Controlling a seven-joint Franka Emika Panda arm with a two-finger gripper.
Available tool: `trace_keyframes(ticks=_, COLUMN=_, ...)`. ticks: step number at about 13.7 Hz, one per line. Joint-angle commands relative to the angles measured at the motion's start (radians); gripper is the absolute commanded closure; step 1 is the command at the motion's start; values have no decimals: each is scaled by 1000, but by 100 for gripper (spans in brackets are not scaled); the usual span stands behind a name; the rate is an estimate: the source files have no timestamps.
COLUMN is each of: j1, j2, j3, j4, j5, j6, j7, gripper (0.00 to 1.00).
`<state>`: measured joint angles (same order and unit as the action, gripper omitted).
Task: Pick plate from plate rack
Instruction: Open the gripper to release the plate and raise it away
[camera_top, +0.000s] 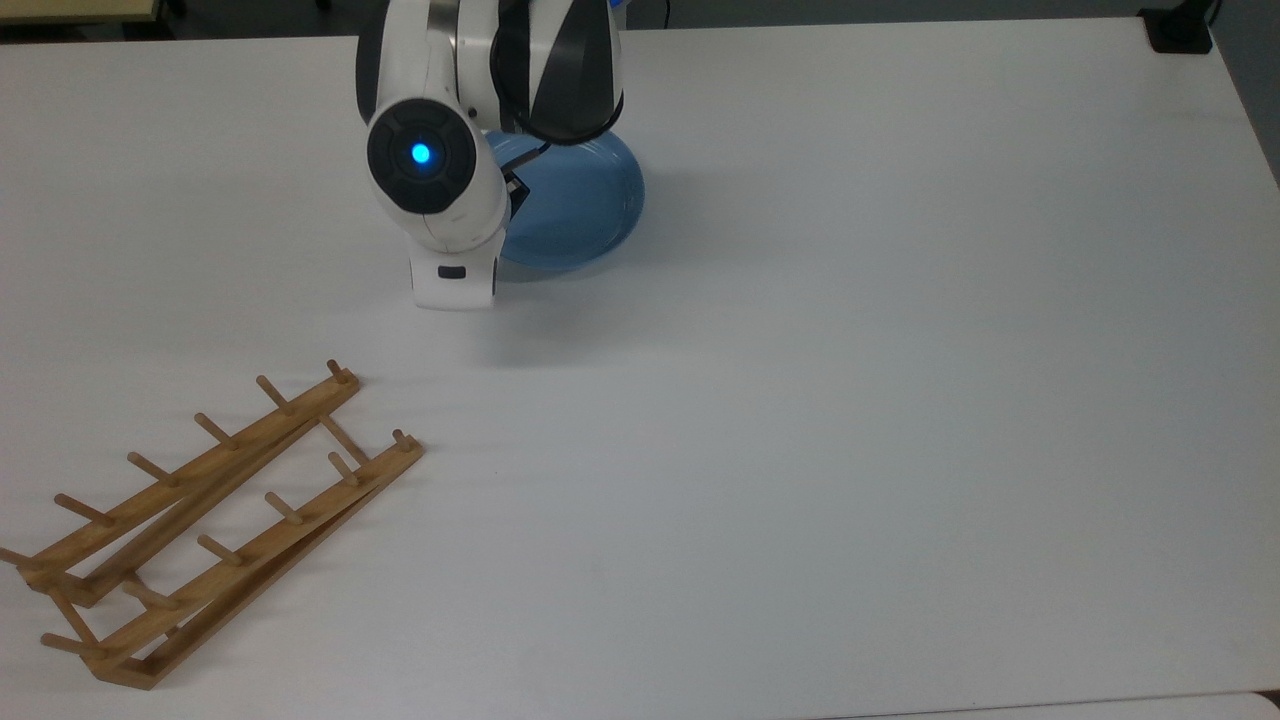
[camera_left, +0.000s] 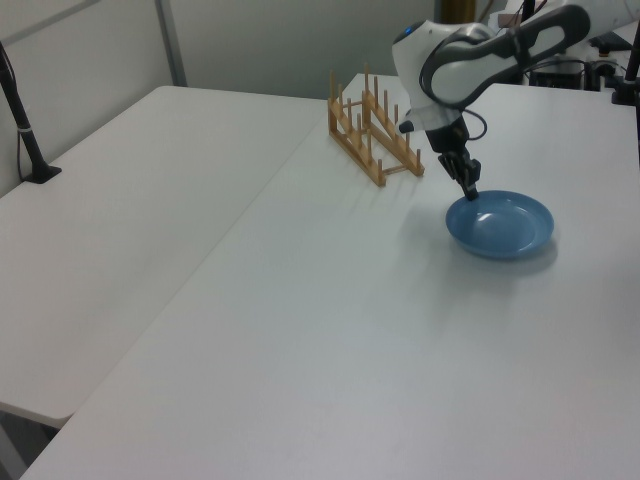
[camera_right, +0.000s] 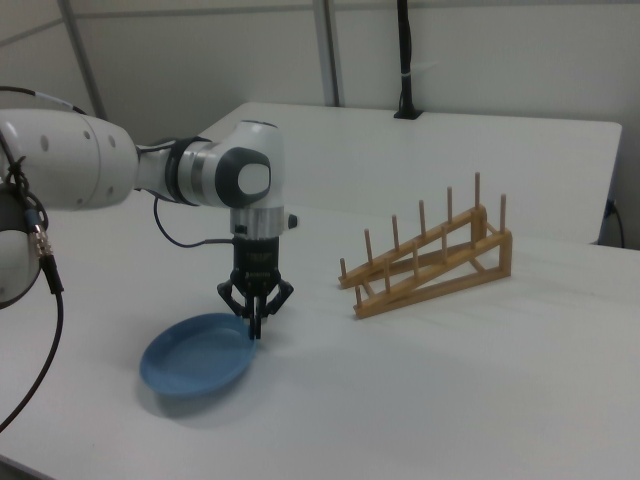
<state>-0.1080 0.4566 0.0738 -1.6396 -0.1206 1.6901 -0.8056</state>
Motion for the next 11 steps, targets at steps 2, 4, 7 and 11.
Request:
trace_keyframes(ticks=2, j1=5, j2=-10, j3=-11, j4=7, j5=-11, j6=13, j7=37, gripper=0)
trace_keyframes(ticks=4, j1=14, j2=-41, j3=-9, j4=53, j5=-1, j6=-10, j7=109, gripper=0)
trace_keyframes(ticks=7, j1=51, j2=-105, j3=-8, j4=63, j5=2, j6=-13, j7=254, gripper=0)
trace_keyframes(ticks=11, j1=114, j2=-257, j3=-8, j4=66, j5=1, j6=-29, j7=647, gripper=0)
